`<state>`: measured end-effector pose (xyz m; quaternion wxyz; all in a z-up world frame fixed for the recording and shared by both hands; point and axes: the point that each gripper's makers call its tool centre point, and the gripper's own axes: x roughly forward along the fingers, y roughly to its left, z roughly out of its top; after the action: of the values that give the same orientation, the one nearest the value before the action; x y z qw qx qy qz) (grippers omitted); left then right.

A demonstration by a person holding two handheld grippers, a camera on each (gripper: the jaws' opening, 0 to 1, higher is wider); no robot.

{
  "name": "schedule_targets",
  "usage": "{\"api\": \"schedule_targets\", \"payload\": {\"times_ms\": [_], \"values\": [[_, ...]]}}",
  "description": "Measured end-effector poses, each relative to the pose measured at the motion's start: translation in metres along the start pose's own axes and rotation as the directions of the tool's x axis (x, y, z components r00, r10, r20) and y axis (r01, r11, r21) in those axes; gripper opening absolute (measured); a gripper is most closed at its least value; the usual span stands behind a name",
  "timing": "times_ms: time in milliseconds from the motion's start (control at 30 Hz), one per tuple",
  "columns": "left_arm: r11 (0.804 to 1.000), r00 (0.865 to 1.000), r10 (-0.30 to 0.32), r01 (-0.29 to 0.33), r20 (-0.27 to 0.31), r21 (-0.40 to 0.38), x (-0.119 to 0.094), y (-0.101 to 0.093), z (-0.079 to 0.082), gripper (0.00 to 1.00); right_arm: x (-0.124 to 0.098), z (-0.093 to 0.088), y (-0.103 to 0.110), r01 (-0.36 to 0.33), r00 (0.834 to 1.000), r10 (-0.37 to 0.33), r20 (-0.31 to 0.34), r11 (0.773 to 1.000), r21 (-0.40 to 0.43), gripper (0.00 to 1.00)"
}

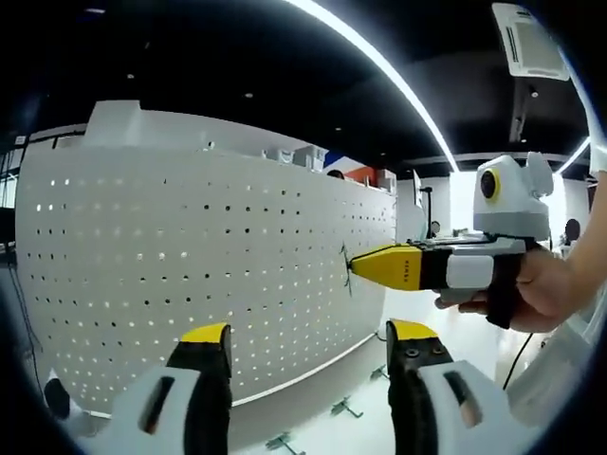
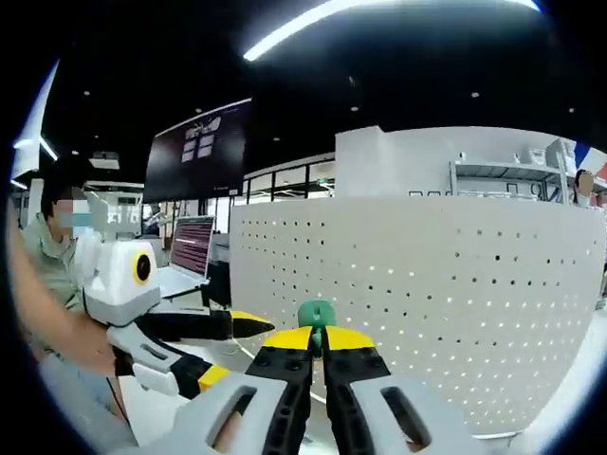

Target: Insert the hook assembly into the mounting plate slot until the hook locks in place.

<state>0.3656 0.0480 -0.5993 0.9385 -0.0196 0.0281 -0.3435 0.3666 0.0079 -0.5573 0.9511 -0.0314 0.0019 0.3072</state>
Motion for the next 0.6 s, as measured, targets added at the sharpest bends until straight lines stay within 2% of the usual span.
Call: {"api": "schedule_targets", "payload": {"times_ms": [267,500,533,600], "values": [[1.000,1.000,0.007,-0.007,0.004,0.009,-0.001,0.001,0.001,0.67,0.003,0.003,-0.011,0.030,1.000,-0.030,0.001,0.999,0.028,0.01],[0.999,0.999,0.031,-0.031,-0.005,0.008,-0.012,0.003,-0.008,0.67,0.010,0.012,-0.032,0.098,0.995,-0.099,0.021,0.993,0.065,0.01],[0.999,0.999,0.033,-0.033,-0.004,0.010,-0.014,0.003,-0.008,0.66,0.010,0.013,-0.038,0.120,0.992,-0.123,0.021,0.987,0.109,0.01],[0.999,0.999,0.035,-0.035,-0.010,0.018,-0.018,0.002,-0.011,0.67,0.012,0.015,-0.039,0.124,0.992,-0.127,0.024,0.987,0.103,0.01]]}}
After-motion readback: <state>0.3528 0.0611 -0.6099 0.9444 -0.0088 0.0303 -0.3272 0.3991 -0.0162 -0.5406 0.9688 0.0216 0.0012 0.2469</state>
